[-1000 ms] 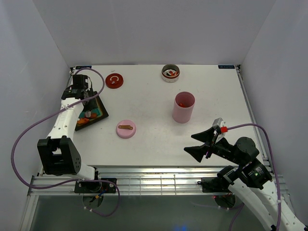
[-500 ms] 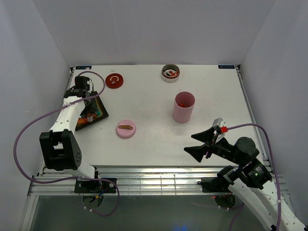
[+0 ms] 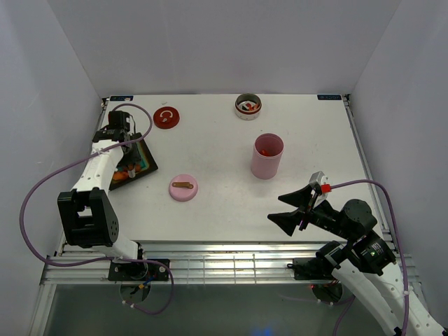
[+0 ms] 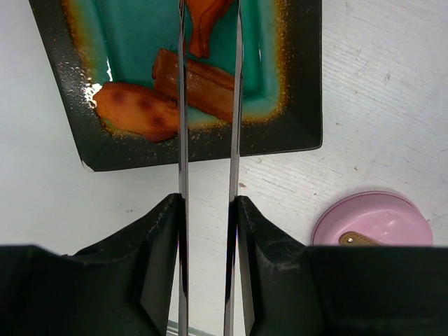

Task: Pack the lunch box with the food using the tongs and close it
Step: Pick up the fake food from the plate.

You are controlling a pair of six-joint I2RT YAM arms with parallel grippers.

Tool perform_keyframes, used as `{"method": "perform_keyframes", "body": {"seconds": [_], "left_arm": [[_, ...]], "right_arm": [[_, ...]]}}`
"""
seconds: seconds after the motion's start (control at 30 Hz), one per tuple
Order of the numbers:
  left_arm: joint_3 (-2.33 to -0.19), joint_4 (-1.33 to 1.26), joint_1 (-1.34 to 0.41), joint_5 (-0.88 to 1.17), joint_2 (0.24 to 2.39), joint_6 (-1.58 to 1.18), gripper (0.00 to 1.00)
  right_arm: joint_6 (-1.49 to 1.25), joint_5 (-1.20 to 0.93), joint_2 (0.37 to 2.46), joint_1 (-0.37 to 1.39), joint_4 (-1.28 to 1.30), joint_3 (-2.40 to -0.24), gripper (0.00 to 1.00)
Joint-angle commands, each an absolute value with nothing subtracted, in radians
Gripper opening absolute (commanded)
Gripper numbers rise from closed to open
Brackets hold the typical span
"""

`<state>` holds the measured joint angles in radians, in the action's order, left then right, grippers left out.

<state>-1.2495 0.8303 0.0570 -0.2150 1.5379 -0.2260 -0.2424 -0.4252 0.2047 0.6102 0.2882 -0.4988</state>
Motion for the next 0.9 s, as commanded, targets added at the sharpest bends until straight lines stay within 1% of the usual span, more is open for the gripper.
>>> {"method": "perform_keyframes", "body": {"seconds": [0.0,0.03,0.13,0.27,0.6,0.87], "left_arm": [[-1.272,0.807,0.061,-0.173,1.506,-0.242,0.30],[-1.272,0.802,0.061,-0.173,1.496,-0.245,0.22],[-1.278,0.804,0.060,-0.184,1.480,-0.252,0.08],[-1.281,0.802,0.061,-0.199,1.457,-0.267,0.00],[-1.301,0.808,0.061,-0.203,1.404,-0.285,0.00],[-1.319,0.819,0.060,-0.154,1.347,-0.307,0.00]], "right_arm": [[-0.235,-0.416,0.202,0.615,0.250,-0.509,0.82],[-0.235,-0.414,0.204,0.615,0.250,-0.509,0.82],[-0.235,-0.410,0.204,0.615,0.250,-0.509,0.82],[-0.236,-0.405,0.204,0.615,0.253,-0.509,0.82],[-0.239,-0.397,0.204,0.615,0.253,-0.506,0.82],[-0.239,-0.400,0.207,0.615,0.252,-0.505,0.82]]}}
